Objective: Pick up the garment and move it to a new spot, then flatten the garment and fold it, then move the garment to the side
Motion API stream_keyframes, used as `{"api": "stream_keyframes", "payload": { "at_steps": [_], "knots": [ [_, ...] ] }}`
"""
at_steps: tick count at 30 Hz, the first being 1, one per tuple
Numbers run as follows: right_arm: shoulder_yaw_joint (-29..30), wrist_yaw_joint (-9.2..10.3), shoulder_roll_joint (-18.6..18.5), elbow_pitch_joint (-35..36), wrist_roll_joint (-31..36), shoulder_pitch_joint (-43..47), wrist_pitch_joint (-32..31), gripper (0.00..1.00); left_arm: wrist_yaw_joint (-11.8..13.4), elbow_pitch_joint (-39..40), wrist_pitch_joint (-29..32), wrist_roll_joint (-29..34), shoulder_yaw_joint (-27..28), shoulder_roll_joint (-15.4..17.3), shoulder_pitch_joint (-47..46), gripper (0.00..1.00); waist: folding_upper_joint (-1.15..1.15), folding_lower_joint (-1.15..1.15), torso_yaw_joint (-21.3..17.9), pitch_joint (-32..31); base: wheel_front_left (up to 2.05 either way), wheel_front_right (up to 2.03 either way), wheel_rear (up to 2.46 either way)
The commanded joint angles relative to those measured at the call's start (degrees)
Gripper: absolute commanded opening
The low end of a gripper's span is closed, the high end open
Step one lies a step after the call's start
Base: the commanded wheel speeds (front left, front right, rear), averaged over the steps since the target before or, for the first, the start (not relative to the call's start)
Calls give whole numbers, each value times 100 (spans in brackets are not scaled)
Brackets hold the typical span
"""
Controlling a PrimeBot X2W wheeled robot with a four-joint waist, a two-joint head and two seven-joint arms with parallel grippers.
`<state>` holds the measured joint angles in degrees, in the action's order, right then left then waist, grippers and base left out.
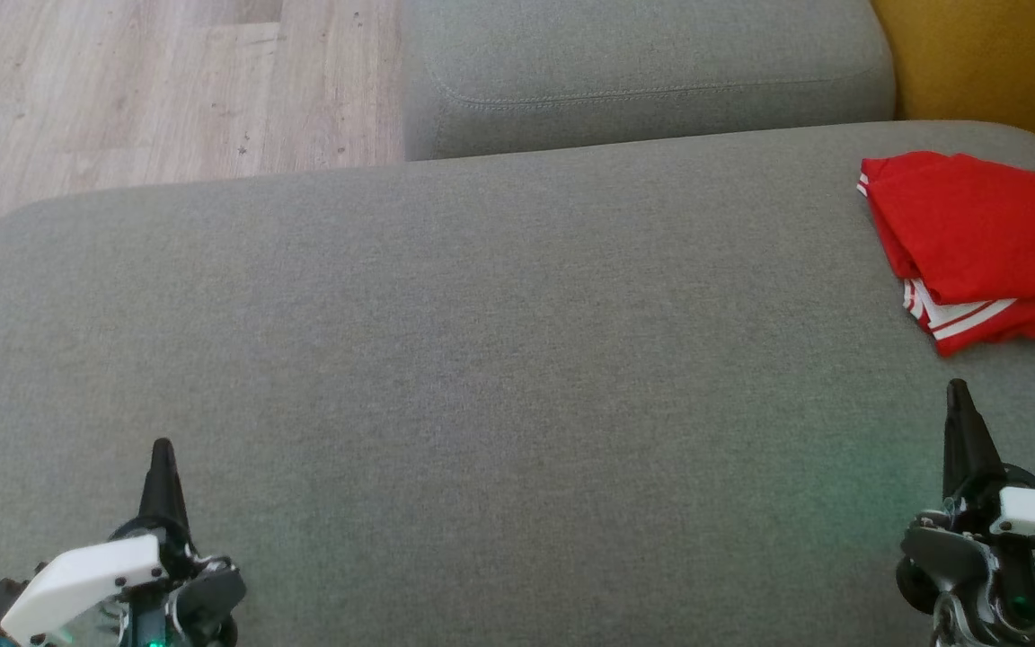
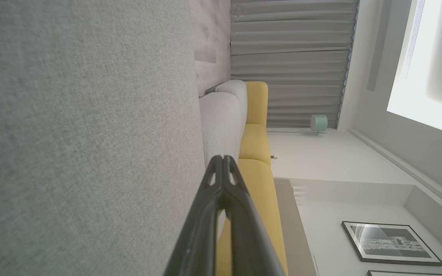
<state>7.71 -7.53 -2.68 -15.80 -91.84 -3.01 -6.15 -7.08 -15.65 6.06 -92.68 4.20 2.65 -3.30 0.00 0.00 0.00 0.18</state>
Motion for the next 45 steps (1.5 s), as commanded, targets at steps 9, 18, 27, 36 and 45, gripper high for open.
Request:
{"api": "stream_keyframes", "payload": {
  "at_steps": [9, 18, 27, 36, 45],
  "knots": [
    [-119, 4, -20, 178, -33, -318, -34, 0, -41, 161, 48, 56, 238, 23, -289, 0, 0, 0, 0, 0, 0, 0, 0],
    [-119, 4, -20, 178, -33, -318, -34, 0, -41, 161, 48, 57, 238, 23, -289, 0, 0, 0, 0, 0, 0, 0, 0],
    [-119, 4, -20, 178, -33, -318, -34, 0, -41, 161, 48, 57, 238, 23, -289, 0, 0, 0, 0, 0, 0, 0, 0],
    [-119, 4, -20, 178, -33, -318, -34, 0, -41, 161, 48, 56, 238, 23, -289, 0, 0, 0, 0, 0, 0, 0, 0],
    [-119, 4, -20, 178, -33, -318, -33, 0, -41, 161, 47, 55, 237, 23, -289, 0, 0, 0, 0, 0, 0, 0, 0]
  ]
}}
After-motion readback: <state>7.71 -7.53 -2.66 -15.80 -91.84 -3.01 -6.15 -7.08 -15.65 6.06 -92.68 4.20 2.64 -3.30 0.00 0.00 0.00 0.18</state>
